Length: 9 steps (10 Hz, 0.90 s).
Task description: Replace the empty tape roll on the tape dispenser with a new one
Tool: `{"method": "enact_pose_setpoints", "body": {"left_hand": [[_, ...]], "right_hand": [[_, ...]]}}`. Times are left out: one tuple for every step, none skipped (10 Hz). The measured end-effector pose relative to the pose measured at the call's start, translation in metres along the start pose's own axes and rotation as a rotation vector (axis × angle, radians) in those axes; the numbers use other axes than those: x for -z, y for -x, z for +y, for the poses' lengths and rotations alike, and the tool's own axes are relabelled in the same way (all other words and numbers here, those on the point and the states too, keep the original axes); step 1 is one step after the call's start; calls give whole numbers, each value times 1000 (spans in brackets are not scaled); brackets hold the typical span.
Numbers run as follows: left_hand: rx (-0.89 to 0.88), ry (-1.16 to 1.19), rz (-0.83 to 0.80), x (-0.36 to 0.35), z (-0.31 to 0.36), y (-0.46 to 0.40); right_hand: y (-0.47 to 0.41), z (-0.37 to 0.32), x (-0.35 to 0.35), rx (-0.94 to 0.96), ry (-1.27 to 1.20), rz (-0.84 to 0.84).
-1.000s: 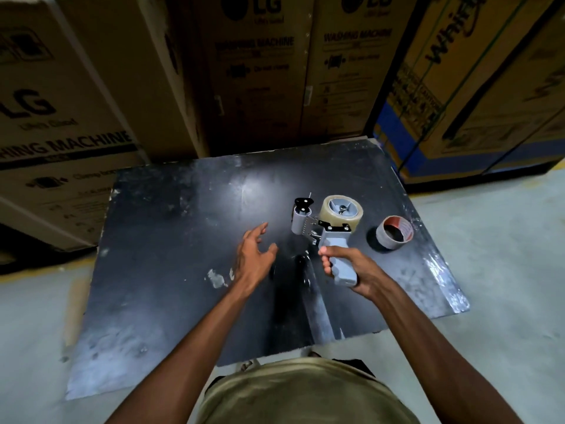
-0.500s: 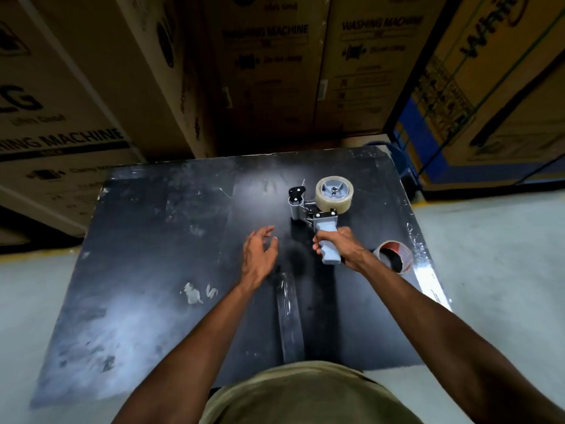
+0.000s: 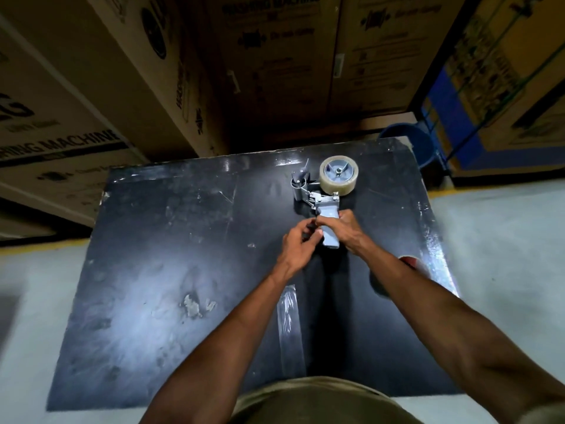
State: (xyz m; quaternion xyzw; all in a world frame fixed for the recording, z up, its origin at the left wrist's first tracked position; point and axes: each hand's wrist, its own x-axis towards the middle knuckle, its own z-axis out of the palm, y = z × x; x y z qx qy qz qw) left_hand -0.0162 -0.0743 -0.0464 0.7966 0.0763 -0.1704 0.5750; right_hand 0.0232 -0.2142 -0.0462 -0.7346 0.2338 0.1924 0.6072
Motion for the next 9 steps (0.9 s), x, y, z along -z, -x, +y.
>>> {"method": "enact_pose_setpoints", "body": {"left_hand": [[13, -11, 20, -5, -3, -6], [2, -42, 41, -7, -2, -10], [-15, -51, 63, -6, 1, -10], [-38, -68, 63, -6, -1, -8], [-68, -75, 53, -6, -1, -2], [-76, -89, 46, -5, -3, 4], [-67, -92, 70, 1, -10, 8], [-65, -90, 109, 10, -20, 14], [-39, -61, 138, 19, -28, 19]], "right_hand": [[-6, -3, 2, 7, 22, 8], [-14, -4, 2, 20, 158, 101], [-14, -6, 6, 30, 319, 177], [-7, -10, 12, 75, 405, 203], [1, -12, 17, 97, 436, 211], [6, -11, 19, 104, 449, 215], [11, -12, 20, 114, 454, 224], [15, -12, 20, 122, 457, 213], [23, -11, 18, 104, 455, 214]]}}
